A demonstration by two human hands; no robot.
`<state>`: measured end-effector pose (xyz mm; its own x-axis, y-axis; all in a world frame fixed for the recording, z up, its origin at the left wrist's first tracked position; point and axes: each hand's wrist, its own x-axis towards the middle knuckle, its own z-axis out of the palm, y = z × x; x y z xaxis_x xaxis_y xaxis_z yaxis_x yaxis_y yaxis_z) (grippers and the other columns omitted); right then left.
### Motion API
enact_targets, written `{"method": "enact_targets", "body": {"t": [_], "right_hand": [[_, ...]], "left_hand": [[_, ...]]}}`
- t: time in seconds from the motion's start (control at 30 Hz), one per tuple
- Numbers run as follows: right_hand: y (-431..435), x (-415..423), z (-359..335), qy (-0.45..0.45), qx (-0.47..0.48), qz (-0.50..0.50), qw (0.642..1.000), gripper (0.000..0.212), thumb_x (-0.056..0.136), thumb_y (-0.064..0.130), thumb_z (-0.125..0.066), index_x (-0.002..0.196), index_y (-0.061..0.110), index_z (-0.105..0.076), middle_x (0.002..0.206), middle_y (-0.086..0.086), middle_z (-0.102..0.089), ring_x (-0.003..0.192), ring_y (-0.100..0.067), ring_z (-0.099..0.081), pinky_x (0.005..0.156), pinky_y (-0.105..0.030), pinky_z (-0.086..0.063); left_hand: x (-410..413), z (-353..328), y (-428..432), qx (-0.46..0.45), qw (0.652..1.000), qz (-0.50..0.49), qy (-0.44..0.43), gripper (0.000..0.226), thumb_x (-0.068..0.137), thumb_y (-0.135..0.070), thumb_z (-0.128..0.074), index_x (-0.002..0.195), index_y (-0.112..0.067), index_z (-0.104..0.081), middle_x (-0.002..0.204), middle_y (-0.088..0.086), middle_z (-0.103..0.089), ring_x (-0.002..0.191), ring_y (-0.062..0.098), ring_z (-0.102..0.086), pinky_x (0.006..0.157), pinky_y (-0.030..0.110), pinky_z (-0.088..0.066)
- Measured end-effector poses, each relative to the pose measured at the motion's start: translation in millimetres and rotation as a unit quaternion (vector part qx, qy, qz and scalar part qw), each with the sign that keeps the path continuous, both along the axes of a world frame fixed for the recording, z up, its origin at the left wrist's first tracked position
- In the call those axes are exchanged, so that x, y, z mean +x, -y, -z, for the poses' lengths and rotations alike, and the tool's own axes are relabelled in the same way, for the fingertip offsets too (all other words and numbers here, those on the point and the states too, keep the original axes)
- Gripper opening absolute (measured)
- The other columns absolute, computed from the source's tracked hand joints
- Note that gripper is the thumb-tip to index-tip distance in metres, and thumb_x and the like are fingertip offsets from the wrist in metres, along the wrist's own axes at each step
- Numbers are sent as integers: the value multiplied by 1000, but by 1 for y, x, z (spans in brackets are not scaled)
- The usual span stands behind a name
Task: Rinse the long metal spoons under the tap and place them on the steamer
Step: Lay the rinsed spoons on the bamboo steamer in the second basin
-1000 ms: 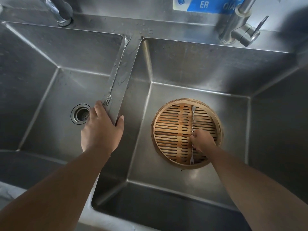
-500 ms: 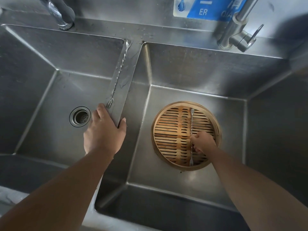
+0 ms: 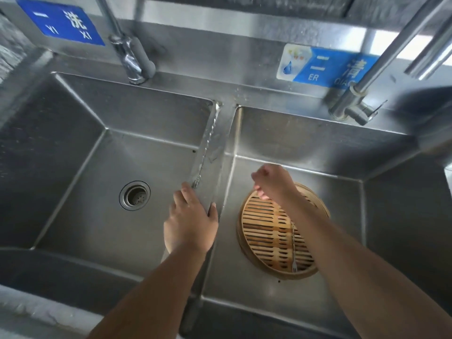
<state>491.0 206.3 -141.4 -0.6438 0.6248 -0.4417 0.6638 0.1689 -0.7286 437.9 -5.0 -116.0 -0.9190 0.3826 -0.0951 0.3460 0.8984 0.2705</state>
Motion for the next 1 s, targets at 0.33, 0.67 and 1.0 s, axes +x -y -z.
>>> {"method": "enact_targets", "body": {"t": [0.33, 0.67, 1.0], "right_hand": [[39, -122, -78, 38, 134, -58, 989, 24, 83, 35, -64, 81, 12, -61, 92, -15, -76, 86, -36, -74, 83, -47, -62], [44, -143, -76, 136, 150, -13, 979, 19, 87, 22, -67, 95, 4, -69, 85, -10, -77, 75, -29, -77, 80, -42, -63], [42, -139, -73, 123, 122, 4, 985, 13, 76, -3, -59, 83, 0, -69, 74, -12, -77, 59, -27, -76, 68, -42, -66]], "left_hand": [[-2, -3, 4, 7, 1000, 20, 17, 82, 82, -47, -62, 142, 0, -32, 118, 12, -56, 104, 29, -60, 78, 40, -55], [-2, 3, 7, 18, 999, 37, 30, 88, 74, -45, -71, 138, 2, -36, 109, 13, -58, 92, 28, -62, 70, 39, -56], [-1, 0, 6, 3, 999, 38, 37, 87, 73, -44, -72, 138, 3, -38, 109, 14, -60, 94, 29, -62, 71, 38, -55]]}}
